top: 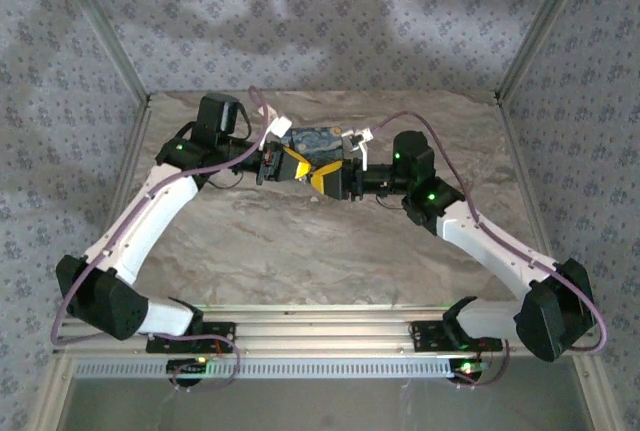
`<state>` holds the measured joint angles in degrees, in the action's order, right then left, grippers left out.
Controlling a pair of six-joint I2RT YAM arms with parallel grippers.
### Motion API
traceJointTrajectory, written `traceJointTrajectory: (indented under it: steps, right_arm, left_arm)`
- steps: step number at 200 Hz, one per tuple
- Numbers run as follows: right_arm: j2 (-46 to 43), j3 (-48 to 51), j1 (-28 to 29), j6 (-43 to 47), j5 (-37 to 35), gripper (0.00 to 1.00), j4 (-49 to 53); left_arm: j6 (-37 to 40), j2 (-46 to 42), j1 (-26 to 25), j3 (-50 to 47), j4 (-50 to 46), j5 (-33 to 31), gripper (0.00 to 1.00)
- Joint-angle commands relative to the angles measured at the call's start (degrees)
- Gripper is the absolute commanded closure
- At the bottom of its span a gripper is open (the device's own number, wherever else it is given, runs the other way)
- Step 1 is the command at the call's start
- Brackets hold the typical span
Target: Unlock the padlock with the key
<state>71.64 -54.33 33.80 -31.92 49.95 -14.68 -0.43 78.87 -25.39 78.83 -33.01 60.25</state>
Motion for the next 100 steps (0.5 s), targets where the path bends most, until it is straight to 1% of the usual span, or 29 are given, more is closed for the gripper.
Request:
traceJointTrajectory:
  steps: [1,36,50,58,81,100]
  right_arm:
    - [1.2,-2.7,0.5,0.7,2.3,0.64,0.1]
    - [3.2,-3.7,1.1,0.5,3.3,0.64,-0.1]
    - [3.8,-3.9,1.3,0.2,3.7,0.66,-0.6]
    - [4.2,-4.0,1.3,-0.1,3.9,0.7,-1.1]
    - [4.7,-4.2,1.4,-0.4,4.4,0.86,-1.8]
    - [4.9,-4.2,1.4,-0.6,4.8,0.95,-2.3]
  left_arm:
    - [1.5,0.4,0.2,2.2,-1.6,2.6,1.0]
    - [1.2,0.5,0.2,2.1,-1.3,3.2,1.0]
    - [1.1,0.5,0.1,2.1,-1.2,3.4,1.0]
    - [1.1,0.6,0.1,2.2,-1.2,3.5,1.0]
    - [1.1,0.7,0.1,2.1,-1.3,3.7,1.0]
    - [1.1,0.8,0.1,2.2,-1.3,3.9,1.0]
